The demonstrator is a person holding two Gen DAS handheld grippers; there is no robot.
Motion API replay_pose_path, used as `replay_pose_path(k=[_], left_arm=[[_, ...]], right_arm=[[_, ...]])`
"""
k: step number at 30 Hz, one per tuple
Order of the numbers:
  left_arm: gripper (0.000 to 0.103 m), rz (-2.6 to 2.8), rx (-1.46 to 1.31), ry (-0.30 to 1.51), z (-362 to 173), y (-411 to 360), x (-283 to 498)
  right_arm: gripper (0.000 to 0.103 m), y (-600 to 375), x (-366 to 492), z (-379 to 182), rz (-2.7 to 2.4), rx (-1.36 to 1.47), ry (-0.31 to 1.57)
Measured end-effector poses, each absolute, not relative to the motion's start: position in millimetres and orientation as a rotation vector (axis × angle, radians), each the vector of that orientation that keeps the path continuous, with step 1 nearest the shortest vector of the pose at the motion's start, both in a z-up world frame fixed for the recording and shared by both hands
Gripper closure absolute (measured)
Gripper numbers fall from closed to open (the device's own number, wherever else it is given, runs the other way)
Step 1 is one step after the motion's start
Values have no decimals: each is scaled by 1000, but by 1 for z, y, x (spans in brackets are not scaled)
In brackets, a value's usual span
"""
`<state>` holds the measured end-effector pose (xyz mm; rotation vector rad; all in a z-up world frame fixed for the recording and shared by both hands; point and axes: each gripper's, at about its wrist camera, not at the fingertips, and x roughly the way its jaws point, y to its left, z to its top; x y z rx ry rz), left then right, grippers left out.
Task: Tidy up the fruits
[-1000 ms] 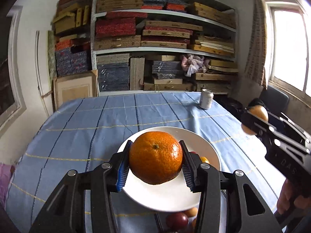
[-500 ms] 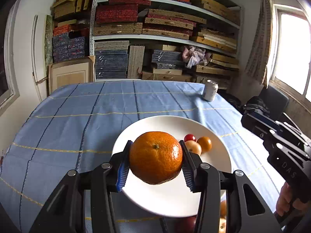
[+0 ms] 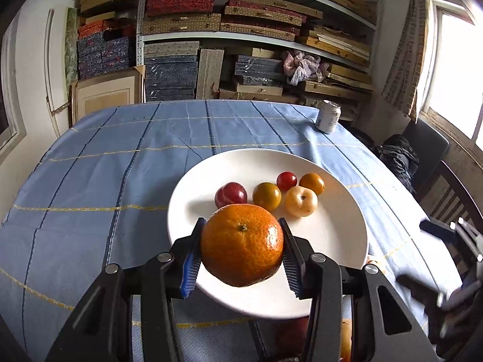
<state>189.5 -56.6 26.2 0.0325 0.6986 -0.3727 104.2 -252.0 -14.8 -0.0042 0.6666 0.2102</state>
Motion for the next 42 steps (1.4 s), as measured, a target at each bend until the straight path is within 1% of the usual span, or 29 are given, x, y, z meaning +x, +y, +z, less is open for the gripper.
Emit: replay_pose_path(k=[2,7,9,11,12,13,15,18,37,42], left_arm=[[56,-391,45,709,25,-62,188],[56,-408,82,725,21,-71,186],[56,-412,84,737,20,-72,187],[56,-392,88,757,18,-70,190],[56,-390,84,763,17,-69,191],[56,-389,77,770,16,-68,191],[56,-389,72,781,16,-67,192],[56,-391,82,780,17,-69,190],[56,-417,109,790,17,-77,185],[56,-420,99,792,17,-76,184]], right_arm=[[13,-260,101,-32,193,15,736],[13,-265,121,-63,120,-25,789],[13,-266,135,-71,163,35,829],[22,-260,140,-79,193,57,863],[30,-255,142,-82,200,44,882],[32,-249,142,-86,193,12,896],[41,-241,140,-82,209,-10,886],[58,-238,137,-81,185,-11,879],[58,-244,123,-74,167,13,857],[58,-249,114,-61,152,-5,831]])
